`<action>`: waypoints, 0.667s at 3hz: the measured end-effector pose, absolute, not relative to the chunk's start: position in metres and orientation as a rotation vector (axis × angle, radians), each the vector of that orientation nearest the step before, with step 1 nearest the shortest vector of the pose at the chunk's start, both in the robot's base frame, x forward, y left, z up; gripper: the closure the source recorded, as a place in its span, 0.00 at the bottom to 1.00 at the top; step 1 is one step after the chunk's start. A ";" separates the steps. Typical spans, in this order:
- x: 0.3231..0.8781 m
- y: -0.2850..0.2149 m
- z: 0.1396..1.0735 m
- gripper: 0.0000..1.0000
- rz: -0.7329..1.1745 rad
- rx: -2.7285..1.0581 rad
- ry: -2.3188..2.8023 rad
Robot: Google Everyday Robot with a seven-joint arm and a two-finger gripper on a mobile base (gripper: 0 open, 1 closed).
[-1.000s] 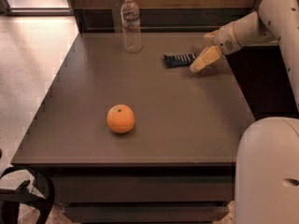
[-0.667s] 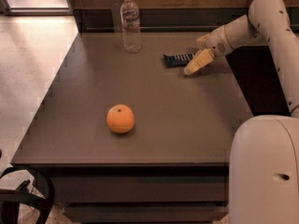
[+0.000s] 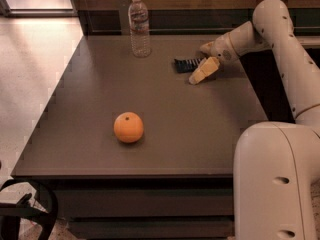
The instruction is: Move rxbar blueberry near orange
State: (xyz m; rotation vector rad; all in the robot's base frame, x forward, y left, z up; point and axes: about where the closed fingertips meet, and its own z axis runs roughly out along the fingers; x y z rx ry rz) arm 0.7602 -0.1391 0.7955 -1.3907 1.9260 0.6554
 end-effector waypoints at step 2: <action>0.760 -0.139 0.803 0.58 0.656 -1.391 1.926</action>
Offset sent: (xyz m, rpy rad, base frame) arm 0.0000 0.0001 0.0027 0.0000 0.0000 0.0001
